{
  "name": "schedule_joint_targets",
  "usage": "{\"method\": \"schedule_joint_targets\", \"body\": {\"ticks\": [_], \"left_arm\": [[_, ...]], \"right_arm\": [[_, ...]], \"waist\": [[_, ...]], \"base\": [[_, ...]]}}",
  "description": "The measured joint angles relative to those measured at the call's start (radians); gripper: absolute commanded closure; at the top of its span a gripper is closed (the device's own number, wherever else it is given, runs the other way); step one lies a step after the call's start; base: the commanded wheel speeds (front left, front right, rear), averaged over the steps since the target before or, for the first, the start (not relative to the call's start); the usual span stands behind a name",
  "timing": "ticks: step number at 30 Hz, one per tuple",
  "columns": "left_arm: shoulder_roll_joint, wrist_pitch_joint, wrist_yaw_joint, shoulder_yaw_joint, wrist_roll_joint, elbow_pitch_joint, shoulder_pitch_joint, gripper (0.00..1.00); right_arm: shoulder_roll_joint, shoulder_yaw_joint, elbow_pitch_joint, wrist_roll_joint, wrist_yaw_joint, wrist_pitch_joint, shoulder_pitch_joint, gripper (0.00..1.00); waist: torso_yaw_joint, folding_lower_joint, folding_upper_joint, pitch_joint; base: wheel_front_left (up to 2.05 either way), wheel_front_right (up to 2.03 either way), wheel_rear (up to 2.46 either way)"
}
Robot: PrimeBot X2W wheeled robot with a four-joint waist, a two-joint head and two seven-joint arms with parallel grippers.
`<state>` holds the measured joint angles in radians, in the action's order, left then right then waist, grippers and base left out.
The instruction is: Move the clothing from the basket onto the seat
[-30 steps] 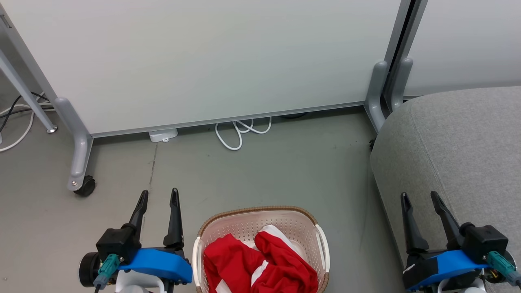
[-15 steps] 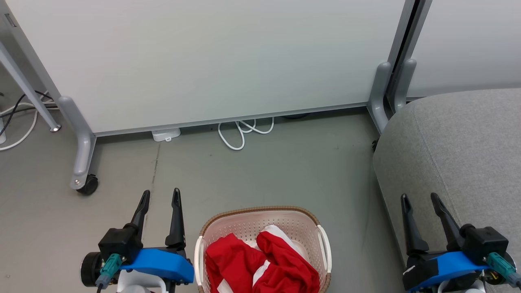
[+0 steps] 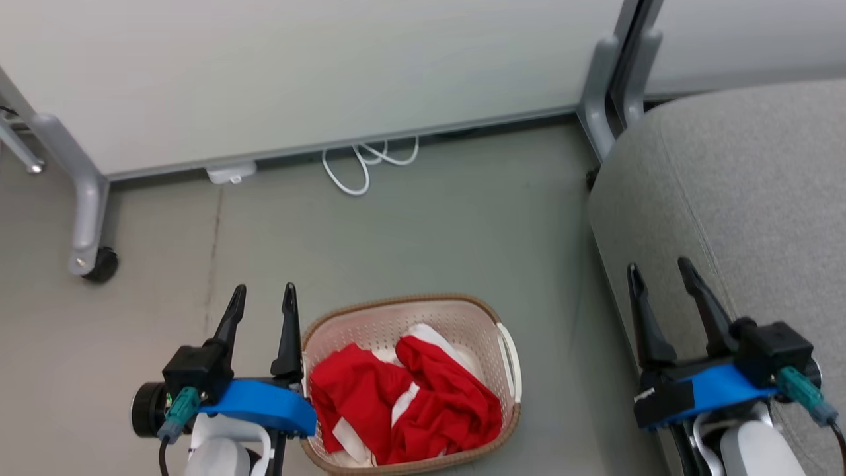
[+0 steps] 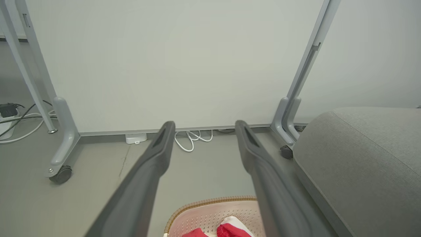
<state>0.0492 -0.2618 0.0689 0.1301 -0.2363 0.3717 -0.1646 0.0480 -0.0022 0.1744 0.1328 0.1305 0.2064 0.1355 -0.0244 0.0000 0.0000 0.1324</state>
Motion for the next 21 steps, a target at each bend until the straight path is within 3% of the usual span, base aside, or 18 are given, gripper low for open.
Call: {"method": "schedule_joint_targets", "body": {"ticks": [11,21], "left_arm": [[0.005,0.000,0.031,0.047,0.055,0.165,-0.166,0.00],[0.050,0.000,0.055,0.129,0.080,0.382,-0.344,0.00]], "right_arm": [[0.001,0.071,-0.046,-0.034,0.000,0.008,0.152,0.00],[0.001,0.167,-0.049,0.015,0.000,0.037,0.245,0.00]], "waist": [[-0.088,0.0001,0.0000,0.223],[-0.187,0.0002,0.0000,0.422]], "base": [[0.00,0.00,0.00],[0.00,0.00,0.00]]}}
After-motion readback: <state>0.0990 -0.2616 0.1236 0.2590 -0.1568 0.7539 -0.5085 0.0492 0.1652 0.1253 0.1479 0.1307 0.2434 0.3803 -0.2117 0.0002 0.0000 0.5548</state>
